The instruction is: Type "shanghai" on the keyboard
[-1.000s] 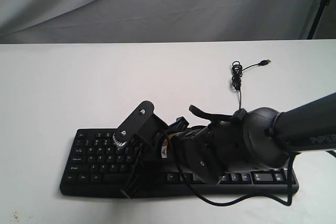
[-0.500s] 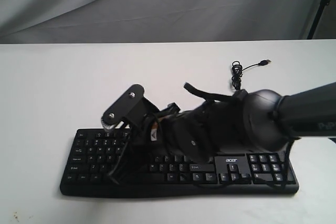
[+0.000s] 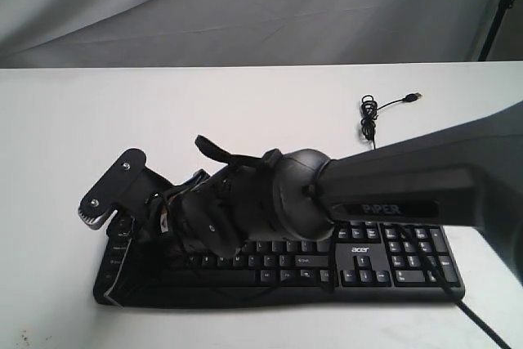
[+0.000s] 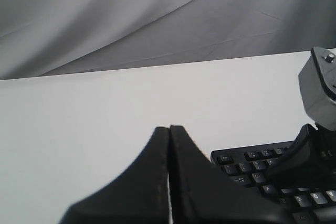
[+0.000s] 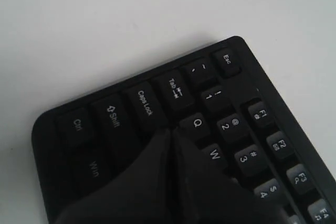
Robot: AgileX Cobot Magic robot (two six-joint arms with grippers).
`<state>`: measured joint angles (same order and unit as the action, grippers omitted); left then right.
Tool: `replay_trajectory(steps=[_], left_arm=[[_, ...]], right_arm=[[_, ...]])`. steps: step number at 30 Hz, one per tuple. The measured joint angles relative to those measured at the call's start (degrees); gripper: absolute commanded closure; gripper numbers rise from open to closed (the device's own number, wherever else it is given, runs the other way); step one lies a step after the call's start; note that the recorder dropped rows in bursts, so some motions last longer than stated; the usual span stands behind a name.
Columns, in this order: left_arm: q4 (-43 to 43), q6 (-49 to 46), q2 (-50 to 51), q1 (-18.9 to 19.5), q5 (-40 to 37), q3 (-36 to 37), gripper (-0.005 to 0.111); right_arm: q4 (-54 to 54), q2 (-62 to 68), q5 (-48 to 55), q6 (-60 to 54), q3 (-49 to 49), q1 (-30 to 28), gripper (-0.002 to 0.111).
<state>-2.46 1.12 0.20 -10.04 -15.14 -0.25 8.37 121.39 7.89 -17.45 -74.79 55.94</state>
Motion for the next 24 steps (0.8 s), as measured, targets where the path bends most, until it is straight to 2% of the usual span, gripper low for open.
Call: replay_trajectory(steps=[24], left_arm=[[0.0,0.0,0.0,0.0,0.0,0.0,0.107]], right_arm=[[0.1,2.5,-2.4,0.0,-0.2,0.6,0.108]])
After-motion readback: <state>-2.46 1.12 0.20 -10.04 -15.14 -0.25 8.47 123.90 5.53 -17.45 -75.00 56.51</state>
